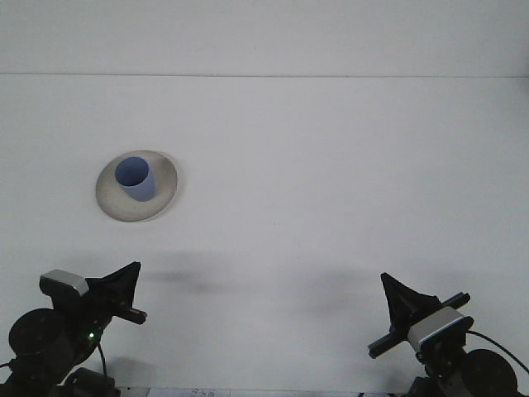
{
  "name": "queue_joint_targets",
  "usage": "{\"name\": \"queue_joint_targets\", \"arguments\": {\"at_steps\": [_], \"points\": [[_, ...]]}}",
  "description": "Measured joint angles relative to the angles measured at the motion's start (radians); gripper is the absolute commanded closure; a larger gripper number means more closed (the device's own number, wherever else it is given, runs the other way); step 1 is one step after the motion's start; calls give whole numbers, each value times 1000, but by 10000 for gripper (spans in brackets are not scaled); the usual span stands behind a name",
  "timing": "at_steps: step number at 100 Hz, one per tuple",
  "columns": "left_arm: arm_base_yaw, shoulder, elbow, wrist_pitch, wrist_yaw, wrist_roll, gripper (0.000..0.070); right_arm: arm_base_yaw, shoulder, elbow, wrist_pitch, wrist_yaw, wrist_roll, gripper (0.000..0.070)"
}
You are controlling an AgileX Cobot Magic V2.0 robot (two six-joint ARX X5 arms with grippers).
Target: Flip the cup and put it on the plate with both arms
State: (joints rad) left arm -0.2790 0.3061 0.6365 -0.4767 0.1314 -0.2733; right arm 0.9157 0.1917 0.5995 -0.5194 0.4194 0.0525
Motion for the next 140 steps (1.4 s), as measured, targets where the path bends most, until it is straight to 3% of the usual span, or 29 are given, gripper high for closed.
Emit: {"name": "queue_joint_targets", "arguments": {"at_steps": [38, 59, 73, 97, 140], "points": [[5, -3, 0, 1, -3, 7, 684, 0, 0, 0, 0, 0, 0, 694], [129, -164, -242, 297, -140, 235, 685, 0, 0, 0, 0, 0, 0, 694], [212, -272, -467, 396, -261, 310, 685, 0, 0, 0, 0, 0, 0, 694], [260, -302, -603, 424, -269, 334, 685, 0, 0, 0, 1, 0, 0, 694], [260, -302, -603, 495, -265, 334, 685, 0, 0, 0, 1, 0, 0, 694]]}}
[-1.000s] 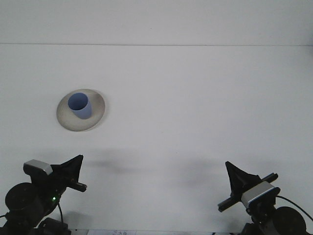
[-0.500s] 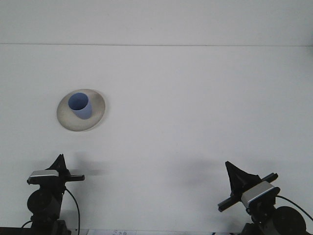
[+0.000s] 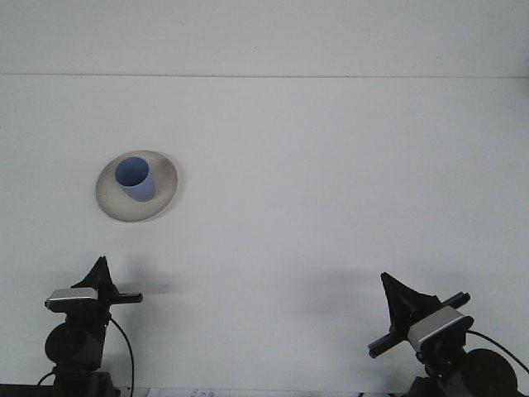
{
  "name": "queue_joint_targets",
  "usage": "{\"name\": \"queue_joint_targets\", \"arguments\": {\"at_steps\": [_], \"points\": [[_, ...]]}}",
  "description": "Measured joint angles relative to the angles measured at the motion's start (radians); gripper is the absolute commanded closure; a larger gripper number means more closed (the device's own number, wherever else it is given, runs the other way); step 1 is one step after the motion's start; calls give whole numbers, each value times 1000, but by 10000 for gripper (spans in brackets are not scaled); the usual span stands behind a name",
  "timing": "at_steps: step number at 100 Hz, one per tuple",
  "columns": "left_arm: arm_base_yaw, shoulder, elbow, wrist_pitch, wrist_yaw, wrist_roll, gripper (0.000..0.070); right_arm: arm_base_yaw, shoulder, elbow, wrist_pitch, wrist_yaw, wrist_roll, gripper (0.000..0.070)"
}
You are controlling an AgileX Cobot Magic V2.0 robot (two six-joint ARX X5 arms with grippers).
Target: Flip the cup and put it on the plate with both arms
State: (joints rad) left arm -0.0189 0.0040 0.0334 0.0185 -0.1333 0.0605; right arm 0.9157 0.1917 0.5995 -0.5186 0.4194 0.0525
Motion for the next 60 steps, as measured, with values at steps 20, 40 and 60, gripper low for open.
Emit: {"name": "queue_joint_targets", "arguments": {"at_steps": [20, 40, 60], "points": [[0, 0, 0, 0, 0, 0, 685, 0, 0, 0, 0, 0, 0, 694], [0, 0, 0, 0, 0, 0, 685, 0, 0, 0, 0, 0, 0, 694], [0, 0, 0, 0, 0, 0, 685, -125, -2, -23, 24, -29, -23, 694]]}}
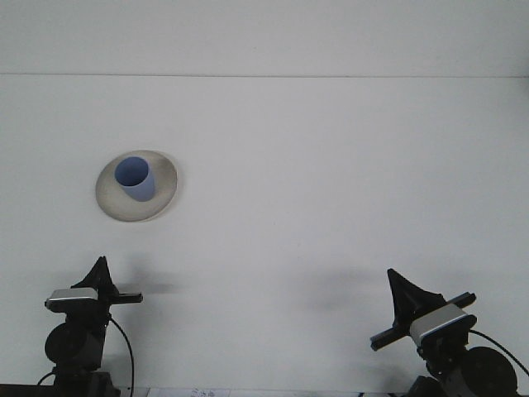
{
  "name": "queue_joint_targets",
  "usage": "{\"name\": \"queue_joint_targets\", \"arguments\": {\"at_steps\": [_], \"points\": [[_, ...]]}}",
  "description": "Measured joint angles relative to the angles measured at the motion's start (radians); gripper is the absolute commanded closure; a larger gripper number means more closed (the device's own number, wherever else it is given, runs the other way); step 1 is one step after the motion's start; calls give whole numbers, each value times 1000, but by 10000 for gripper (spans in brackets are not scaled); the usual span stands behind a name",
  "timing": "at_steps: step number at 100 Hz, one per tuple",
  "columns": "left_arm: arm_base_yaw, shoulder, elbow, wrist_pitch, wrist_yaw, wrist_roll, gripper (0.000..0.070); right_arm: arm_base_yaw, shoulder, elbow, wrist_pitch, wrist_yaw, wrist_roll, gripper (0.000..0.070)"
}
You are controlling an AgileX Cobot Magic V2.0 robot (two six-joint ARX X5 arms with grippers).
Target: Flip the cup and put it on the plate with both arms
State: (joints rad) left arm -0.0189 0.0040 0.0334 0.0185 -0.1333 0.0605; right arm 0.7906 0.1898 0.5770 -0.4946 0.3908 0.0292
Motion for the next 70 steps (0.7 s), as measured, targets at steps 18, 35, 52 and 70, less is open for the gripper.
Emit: {"name": "queue_joint_targets", "arguments": {"at_steps": [18, 35, 52, 70], "points": [[0, 0, 0, 0, 0, 0, 685, -397, -62, -199, 160, -217, -16, 694], [0, 0, 0, 0, 0, 0, 684, -764, -137, -417, 330, -499, -11, 694], [0, 0, 0, 0, 0, 0, 685, -824, -181, -518, 365, -497, 6, 694], [0, 0, 0, 0, 0, 0, 684, -822, -188, -563, 367, -466, 19, 694]]}}
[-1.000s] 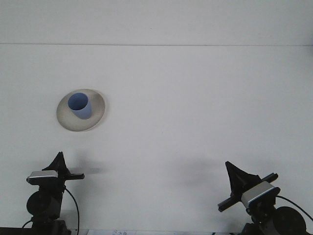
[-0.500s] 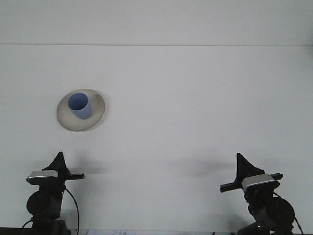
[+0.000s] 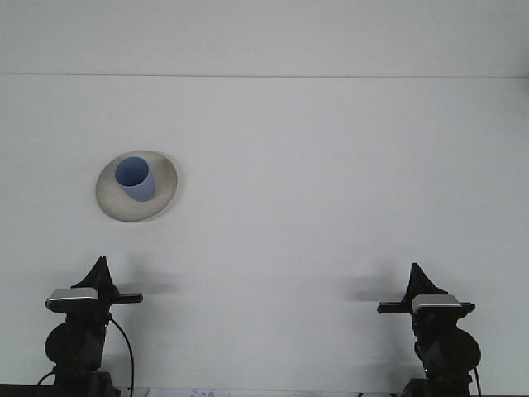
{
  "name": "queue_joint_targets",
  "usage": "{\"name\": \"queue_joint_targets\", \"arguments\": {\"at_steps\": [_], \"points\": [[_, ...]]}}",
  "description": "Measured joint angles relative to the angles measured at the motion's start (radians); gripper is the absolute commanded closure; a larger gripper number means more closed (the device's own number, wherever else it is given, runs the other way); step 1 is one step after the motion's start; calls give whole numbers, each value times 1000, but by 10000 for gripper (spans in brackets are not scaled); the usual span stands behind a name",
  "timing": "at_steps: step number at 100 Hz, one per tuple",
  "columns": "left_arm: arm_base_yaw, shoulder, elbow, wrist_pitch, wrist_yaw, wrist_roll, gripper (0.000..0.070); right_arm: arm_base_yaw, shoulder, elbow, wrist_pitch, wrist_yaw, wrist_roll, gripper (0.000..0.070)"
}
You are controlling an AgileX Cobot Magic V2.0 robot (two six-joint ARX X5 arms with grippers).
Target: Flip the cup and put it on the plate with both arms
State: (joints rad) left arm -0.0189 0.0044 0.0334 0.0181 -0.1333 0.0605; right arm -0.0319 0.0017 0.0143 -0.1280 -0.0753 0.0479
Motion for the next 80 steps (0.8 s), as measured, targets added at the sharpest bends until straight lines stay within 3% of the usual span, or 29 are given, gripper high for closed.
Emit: {"name": "queue_joint_targets", "arguments": {"at_steps": [80], "points": [[0, 0, 0, 0, 0, 0, 685, 0, -1, 0, 15, 0, 5, 694]]}}
